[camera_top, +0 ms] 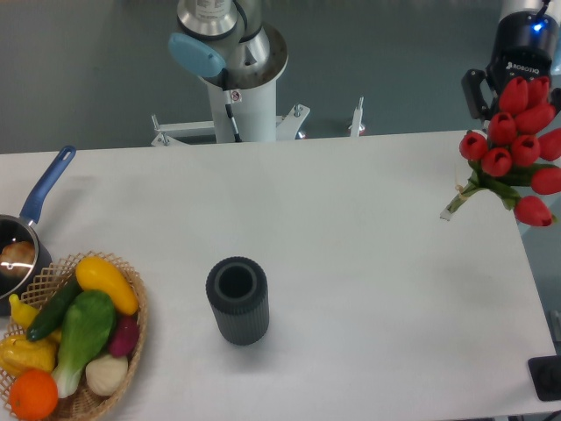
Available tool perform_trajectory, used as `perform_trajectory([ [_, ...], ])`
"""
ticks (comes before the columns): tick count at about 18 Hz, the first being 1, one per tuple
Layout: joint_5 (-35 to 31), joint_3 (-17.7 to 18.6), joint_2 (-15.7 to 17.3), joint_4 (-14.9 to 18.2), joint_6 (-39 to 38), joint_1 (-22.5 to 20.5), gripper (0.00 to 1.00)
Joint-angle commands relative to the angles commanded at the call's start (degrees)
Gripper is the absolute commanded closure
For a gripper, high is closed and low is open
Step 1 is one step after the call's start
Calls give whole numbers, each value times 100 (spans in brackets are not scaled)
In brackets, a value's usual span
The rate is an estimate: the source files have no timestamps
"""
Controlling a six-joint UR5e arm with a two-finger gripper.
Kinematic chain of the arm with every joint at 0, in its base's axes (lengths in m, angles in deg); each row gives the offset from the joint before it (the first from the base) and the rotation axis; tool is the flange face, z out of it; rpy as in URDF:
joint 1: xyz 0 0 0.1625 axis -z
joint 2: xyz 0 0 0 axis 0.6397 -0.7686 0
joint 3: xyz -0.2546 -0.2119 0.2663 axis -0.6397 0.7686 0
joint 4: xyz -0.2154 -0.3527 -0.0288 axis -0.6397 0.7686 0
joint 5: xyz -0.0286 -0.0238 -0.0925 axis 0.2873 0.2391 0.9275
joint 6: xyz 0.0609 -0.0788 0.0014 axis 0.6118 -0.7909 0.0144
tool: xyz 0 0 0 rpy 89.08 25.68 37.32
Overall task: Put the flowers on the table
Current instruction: 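Hold the red tulip bunch by the stems in the gripper, then carry the tulips toward the black vase and lower them to the table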
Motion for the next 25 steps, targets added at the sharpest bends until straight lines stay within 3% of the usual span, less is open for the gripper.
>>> perform_trajectory([
  [9, -157, 0, 52, 0, 9, -44, 65],
  [13, -1790, -35, 193, -9, 0, 227, 66],
  [17, -2591, -70, 202, 44, 0, 396, 68],
  [22, -4417, -70, 132, 105, -17, 1159, 67],
  [25, -4781, -18, 9, 141, -26, 1529, 67],
])
